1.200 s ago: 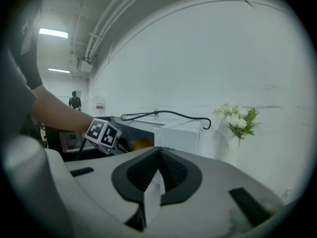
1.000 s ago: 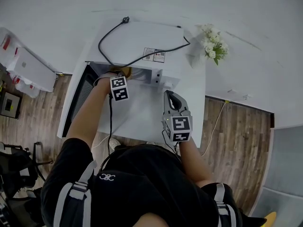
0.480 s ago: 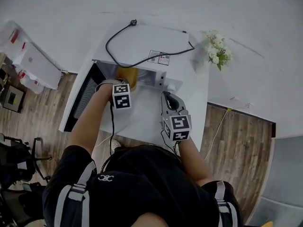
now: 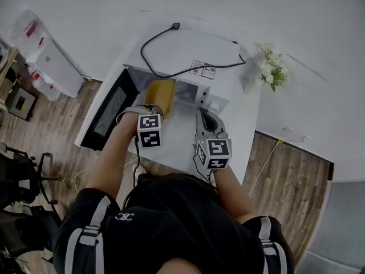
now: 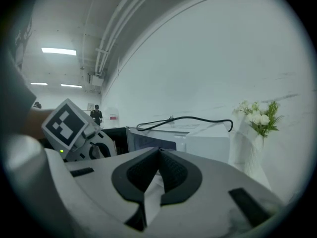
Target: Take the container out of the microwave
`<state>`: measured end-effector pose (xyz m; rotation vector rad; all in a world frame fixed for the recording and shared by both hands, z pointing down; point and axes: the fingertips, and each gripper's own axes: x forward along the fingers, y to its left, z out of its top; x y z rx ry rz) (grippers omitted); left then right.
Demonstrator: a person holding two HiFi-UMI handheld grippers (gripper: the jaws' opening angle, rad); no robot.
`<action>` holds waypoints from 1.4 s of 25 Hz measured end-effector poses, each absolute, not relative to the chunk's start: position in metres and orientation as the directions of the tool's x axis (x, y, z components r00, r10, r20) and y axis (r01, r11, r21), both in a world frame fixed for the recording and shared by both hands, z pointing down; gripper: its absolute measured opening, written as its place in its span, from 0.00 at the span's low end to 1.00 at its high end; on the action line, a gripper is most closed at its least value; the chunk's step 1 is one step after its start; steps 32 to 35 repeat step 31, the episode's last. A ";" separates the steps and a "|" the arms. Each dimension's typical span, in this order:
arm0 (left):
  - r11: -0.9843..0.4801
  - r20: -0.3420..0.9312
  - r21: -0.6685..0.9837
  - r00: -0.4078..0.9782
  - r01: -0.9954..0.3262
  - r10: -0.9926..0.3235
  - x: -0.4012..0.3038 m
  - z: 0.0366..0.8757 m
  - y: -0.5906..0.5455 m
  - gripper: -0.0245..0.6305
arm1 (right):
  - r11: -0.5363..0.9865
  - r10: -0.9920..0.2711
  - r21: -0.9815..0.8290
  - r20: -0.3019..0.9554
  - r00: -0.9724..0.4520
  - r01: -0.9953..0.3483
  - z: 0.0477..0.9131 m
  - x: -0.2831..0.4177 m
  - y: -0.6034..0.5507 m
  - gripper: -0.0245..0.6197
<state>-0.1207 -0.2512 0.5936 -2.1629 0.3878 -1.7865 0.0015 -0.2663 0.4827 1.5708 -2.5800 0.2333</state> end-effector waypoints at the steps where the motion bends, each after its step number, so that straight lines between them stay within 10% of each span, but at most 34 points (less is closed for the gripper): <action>1: -0.913 0.897 -0.407 0.181 -0.018 -0.404 -0.123 0.590 -0.244 0.08 | 0.458 -0.868 -0.074 0.178 -0.463 -0.886 0.484 -0.001 -0.266 0.05; 35: -0.876 0.876 -0.450 0.107 -0.172 -0.471 -0.166 0.565 -0.171 0.08 | 0.569 -0.793 -0.100 0.195 -0.577 -0.816 0.497 -0.044 -0.250 0.05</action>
